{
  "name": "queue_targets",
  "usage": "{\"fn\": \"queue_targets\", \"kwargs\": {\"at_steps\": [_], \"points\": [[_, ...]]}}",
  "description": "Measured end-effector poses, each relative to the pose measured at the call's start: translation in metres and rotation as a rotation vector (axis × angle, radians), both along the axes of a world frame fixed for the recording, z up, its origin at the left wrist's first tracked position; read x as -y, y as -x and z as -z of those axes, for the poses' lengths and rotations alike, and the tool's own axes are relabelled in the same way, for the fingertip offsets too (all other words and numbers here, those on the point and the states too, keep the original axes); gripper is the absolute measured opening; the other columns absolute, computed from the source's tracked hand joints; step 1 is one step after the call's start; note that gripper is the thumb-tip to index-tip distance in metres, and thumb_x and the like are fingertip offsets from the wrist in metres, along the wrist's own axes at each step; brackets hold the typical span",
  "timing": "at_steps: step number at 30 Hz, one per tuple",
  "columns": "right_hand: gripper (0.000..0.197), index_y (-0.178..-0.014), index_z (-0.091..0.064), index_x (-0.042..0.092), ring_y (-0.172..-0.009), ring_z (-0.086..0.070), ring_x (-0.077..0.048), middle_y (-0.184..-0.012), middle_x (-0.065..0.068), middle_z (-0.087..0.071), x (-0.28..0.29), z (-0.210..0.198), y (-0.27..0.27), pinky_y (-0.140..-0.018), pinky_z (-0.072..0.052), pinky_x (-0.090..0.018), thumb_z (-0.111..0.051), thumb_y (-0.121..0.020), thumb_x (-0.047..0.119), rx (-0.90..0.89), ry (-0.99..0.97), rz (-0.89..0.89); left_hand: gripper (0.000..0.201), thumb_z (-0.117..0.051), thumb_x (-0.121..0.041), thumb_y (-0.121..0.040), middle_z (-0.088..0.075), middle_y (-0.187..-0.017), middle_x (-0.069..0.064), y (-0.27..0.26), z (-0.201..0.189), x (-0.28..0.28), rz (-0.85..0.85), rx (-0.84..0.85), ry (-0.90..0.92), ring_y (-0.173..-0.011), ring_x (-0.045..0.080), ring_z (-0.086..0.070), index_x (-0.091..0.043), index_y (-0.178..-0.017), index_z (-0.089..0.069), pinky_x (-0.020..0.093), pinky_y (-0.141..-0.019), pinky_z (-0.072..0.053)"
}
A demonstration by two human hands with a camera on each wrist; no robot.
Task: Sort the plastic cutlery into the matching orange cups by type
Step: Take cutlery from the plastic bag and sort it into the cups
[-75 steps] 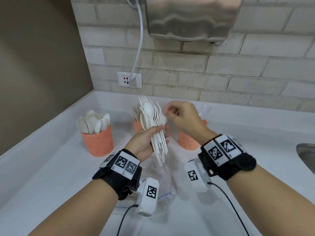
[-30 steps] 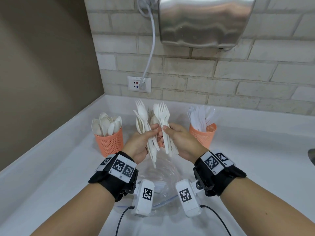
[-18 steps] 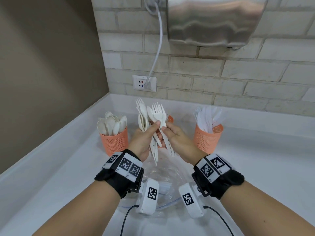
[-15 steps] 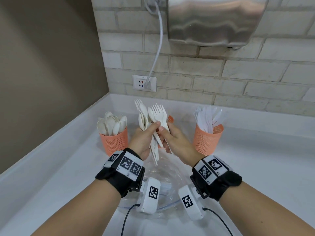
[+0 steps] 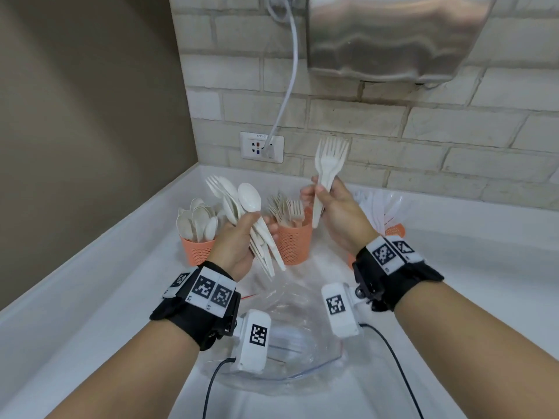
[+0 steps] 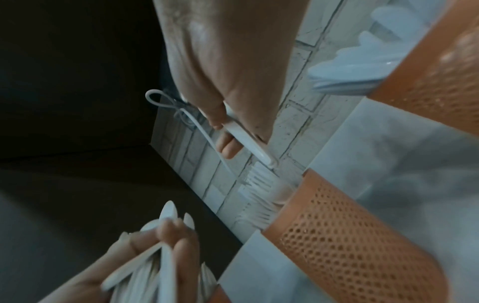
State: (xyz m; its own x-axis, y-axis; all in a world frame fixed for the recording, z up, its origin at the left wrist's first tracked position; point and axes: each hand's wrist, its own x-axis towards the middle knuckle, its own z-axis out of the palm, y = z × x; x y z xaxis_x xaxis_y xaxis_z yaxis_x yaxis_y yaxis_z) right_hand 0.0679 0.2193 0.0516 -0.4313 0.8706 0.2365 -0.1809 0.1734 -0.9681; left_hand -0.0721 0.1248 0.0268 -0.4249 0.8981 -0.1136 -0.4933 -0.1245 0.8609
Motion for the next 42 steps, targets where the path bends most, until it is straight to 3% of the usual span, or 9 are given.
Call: {"fn": "queue_targets", "kwargs": {"at_steps": [3,7,12,16,19,24,28,32,42], "points": [[0.014,-0.105,-0.049,0.017,-0.095,-0.059,-0.013,-0.093,-0.001,-0.062,-0.015,-0.004,0.018,-0.096,-0.045,-0.033,-0.038,-0.099,0.012,0.064,-0.064,0.069,0.025,-0.047,-0.011,-0.095,-0.061,-0.058,0.002,0.001,-0.002,0.004,0.086,-0.028,-0.042,-0.048,0.01,-0.06,-0.007,-0.075,-0.06,0.025,-0.055,-0.055],[0.021,-0.106,-0.06,0.009,-0.101,-0.06,-0.021,-0.109,-0.006,-0.064,-0.027,0.012,0.03,-0.097,-0.046,-0.039,-0.052,-0.093,0.024,0.278,-0.034,0.188,0.048,-0.045,-0.011,-0.096,-0.059,-0.061,0.001,0.003,-0.002,0.008,0.177,-0.081,-0.094,-0.047,0.008,-0.056,-0.021,-0.058,-0.073,0.022,-0.05,-0.051],[0.033,-0.09,-0.061,0.001,-0.104,-0.057,-0.034,-0.108,-0.015,-0.06,-0.029,0.034,0.032,-0.09,-0.05,-0.045,-0.063,-0.07,0.026,0.753,-0.074,0.249,0.027,-0.046,-0.005,-0.094,-0.063,-0.064,0.001,0.007,-0.001,0.012,0.186,-0.083,-0.08,-0.048,0.009,-0.057,-0.01,-0.075,-0.064,0.022,-0.049,-0.051],[0.042,-0.115,-0.057,0.005,-0.119,-0.038,-0.034,-0.125,-0.014,-0.04,-0.022,0.016,0.031,-0.1,-0.039,-0.044,-0.061,-0.076,0.022,0.964,-0.139,0.241,0.012,-0.051,-0.001,-0.09,-0.066,-0.068,0.0,0.008,0.002,0.011,0.243,-0.072,-0.033,-0.058,0.011,-0.065,-0.005,-0.089,-0.062,0.024,-0.057,-0.055],[0.059,-0.134,-0.04,0.003,-0.123,-0.037,-0.031,-0.134,-0.016,-0.036,-0.016,0.0,0.027,-0.101,-0.038,-0.039,-0.06,-0.079,0.015,0.788,-0.227,0.352,0.012,-0.051,0.0,-0.09,-0.068,-0.065,0.0,0.005,0.001,0.009,0.283,-0.027,-0.03,-0.061,0.012,-0.068,-0.005,-0.09,-0.061,0.026,-0.059,-0.057],[0.02,-0.104,-0.064,0.007,-0.071,-0.046,-0.003,-0.091,-0.002,-0.051,0.013,-0.026,0.028,-0.064,-0.037,-0.004,-0.059,-0.085,0.007,0.388,-0.485,0.246,0.013,-0.05,0.0,-0.091,-0.067,-0.066,0.002,-0.004,-0.002,0.009,0.331,-0.094,0.009,-0.055,0.011,-0.065,-0.003,-0.087,-0.062,0.028,-0.056,-0.058],[0.024,-0.107,-0.064,0.013,-0.081,-0.05,-0.005,-0.092,0.003,-0.056,0.02,-0.041,0.033,-0.07,-0.039,-0.014,-0.056,-0.09,0.028,0.451,-0.306,0.056,0.013,-0.051,0.003,-0.089,-0.065,-0.068,0.001,-0.012,-0.004,0.009,0.412,-0.199,0.022,-0.053,0.011,-0.061,-0.004,-0.094,-0.061,0.026,-0.056,-0.055],[0.018,-0.073,-0.065,0.016,-0.066,-0.052,-0.011,-0.07,0.002,-0.058,0.018,-0.054,0.033,-0.062,-0.04,-0.023,-0.057,-0.089,0.017,0.46,-0.034,-0.091,0.012,-0.051,0.003,-0.09,-0.06,-0.06,0.0,-0.013,-0.004,0.015,0.523,-0.278,0.045,-0.051,0.011,-0.056,-0.008,-0.086,-0.056,0.025,-0.055,-0.052],[0.019,-0.071,-0.062,0.023,-0.064,-0.051,-0.008,-0.065,0.007,-0.059,0.017,-0.056,0.028,-0.057,-0.039,-0.021,-0.059,-0.09,0.021,0.545,-0.071,-0.192,0.013,-0.053,0.003,-0.089,-0.051,-0.066,0.004,-0.013,-0.002,0.018,0.516,-0.327,0.072,-0.051,0.01,-0.052,-0.01,-0.086,-0.054,0.025,-0.056,-0.051]]}}
